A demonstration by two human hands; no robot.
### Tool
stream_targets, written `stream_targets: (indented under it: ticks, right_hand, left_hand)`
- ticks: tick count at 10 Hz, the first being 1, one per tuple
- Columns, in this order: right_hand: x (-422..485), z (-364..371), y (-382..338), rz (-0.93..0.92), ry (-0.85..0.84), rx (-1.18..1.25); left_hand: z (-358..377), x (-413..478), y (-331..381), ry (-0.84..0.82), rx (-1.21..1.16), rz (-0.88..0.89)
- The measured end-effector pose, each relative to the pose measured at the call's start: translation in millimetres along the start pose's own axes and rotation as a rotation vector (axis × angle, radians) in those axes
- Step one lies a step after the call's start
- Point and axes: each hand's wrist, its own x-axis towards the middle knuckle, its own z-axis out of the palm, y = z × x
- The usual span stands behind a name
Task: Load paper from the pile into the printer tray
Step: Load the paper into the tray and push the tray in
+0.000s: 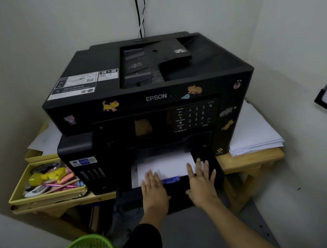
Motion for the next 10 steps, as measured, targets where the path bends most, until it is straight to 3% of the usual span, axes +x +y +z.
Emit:
stream_targets:
  ticks: [1, 2, 3, 4, 6, 7, 8, 9, 10]
  right_hand:
    - [-4, 2, -6, 0.296, 0.181, 0.398]
    - [1, -6, -14, 0.725, 0.271, 1.009]
    - [14, -14, -17, 0.968, 0.191, 1.551]
    - [25, -18, -21, 1.057, 0.166, 1.865]
    - [33, -28, -20, 0.989, 0.206, 2.088]
    - [43, -35, -21, 0.926, 0.2, 2.146]
    - [58, -41, -22, 0.826, 0.168, 2.189]
    - [71, -47, -23, 0.804, 0.139, 2.215]
    - [76, -48, -24, 0.857, 0.164, 2.172]
  left_hand:
    - [6, -10, 11, 0.113, -0.439, -0.44]
    - [-13, -9, 26, 0.173, -1.034, -0.836]
    - [-38, 6, 27, 0.261, -1.47, -0.956]
    - [-47, 20, 15, 0.142, -1.755, -1.129]
    - [-48, 28, 9, 0.171, -1.874, -1.072]
    - [-49, 42, 4, 0.135, -1.923, -0.9]
    - [-64, 51, -2, 0.207, -2.162, -0.955]
    - [-73, 58, -7, 0.193, -2.312, -0.85]
    - [-75, 62, -4, 0.228, -2.36, -0.964]
